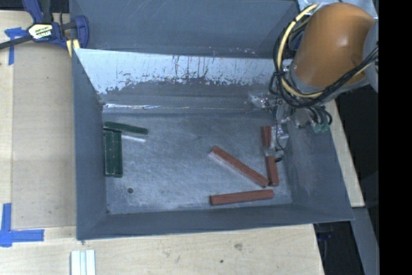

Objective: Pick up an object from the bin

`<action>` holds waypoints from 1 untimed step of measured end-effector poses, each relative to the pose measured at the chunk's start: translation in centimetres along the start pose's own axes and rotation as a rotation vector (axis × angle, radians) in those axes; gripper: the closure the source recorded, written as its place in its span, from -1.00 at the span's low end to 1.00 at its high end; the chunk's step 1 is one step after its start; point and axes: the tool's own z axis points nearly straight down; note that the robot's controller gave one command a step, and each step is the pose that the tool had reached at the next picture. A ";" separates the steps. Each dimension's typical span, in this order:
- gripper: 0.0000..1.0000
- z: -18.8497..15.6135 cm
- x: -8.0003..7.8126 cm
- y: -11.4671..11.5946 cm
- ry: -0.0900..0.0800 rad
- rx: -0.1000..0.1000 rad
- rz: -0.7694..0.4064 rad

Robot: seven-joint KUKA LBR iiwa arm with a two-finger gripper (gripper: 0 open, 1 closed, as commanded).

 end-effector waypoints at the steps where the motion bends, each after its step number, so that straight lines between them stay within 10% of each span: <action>1: -1.00 -0.1 -0.1 -0.1 -0.003 0.002 0.001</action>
Offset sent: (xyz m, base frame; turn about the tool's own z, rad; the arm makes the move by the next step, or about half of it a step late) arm -0.0548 0.0313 -0.0937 0.0049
